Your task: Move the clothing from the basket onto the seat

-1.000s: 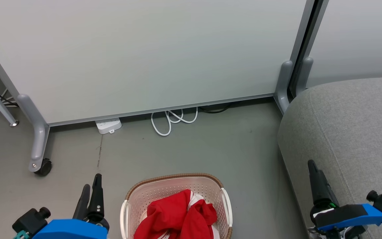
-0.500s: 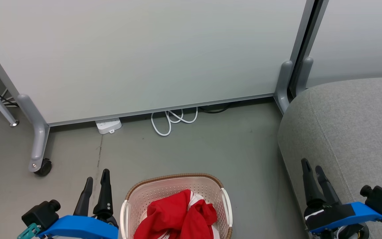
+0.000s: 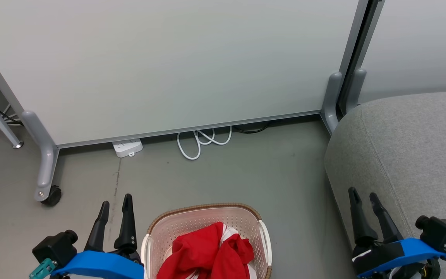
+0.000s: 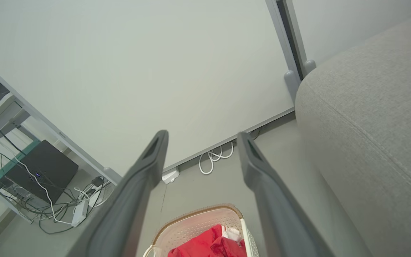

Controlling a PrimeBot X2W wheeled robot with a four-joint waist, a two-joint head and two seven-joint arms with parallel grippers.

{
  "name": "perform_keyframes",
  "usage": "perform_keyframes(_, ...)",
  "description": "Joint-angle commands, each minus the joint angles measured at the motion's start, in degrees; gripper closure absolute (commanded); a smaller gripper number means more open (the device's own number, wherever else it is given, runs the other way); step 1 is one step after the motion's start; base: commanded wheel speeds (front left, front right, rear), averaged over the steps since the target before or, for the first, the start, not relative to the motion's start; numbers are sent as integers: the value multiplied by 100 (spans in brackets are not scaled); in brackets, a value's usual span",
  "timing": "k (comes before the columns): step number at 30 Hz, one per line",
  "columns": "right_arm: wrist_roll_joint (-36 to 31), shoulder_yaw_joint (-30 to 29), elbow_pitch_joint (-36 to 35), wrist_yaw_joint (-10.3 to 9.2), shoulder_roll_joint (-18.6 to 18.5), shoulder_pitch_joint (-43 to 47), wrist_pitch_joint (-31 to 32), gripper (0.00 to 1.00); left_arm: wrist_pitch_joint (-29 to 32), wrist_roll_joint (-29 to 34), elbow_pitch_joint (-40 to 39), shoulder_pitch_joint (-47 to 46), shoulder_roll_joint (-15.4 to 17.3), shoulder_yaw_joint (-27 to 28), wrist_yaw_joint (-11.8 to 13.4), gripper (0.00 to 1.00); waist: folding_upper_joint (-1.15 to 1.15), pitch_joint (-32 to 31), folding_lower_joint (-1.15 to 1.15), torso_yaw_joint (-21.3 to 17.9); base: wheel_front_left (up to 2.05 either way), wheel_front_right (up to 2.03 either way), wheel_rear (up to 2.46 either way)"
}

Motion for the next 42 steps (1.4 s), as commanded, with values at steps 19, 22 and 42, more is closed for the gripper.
perform_keyframes(19, -1251, -57, -242, 0, -37, 96, -58, 0, -314, 889, -91, -87, 7, -108, 96, 0, 0, -16, 0, 10, 0, 0, 0)
perform_keyframes(22, -1430, -81, -264, 0, -38, 94, -90, 0, -353, 1005, -101, -75, 6, -123, 115, 0, 0, -21, 0, 15, 0, 0, 0)
perform_keyframes(42, -2410, -97, -392, -1, -44, 169, -170, 0, -586, 1750, -70, -89, 12, -328, 238, 0, 0, -29, 0, 20, 0, 0, 0)
